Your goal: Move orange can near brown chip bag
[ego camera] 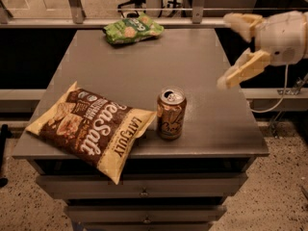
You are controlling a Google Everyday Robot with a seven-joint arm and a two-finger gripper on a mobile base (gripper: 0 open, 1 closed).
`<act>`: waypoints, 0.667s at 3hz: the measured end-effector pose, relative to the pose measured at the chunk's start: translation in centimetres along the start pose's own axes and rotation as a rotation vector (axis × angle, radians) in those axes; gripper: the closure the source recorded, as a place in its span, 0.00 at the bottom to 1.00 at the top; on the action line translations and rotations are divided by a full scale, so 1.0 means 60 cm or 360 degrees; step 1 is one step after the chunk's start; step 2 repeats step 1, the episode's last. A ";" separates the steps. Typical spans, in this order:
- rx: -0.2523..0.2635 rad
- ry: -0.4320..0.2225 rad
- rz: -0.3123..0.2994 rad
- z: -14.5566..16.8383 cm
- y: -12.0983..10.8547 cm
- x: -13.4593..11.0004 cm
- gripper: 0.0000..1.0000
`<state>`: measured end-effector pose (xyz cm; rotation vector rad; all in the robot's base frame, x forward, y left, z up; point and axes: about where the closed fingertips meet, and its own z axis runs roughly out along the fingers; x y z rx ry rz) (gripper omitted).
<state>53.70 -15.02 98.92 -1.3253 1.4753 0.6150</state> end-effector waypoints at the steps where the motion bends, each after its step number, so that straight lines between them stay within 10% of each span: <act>1: 0.0041 -0.0018 -0.0036 -0.012 -0.015 -0.020 0.00; 2: 0.0041 -0.0018 -0.0036 -0.012 -0.015 -0.020 0.00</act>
Offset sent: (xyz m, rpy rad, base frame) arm 0.0000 0.0000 0.0000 0.0000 0.0000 0.0000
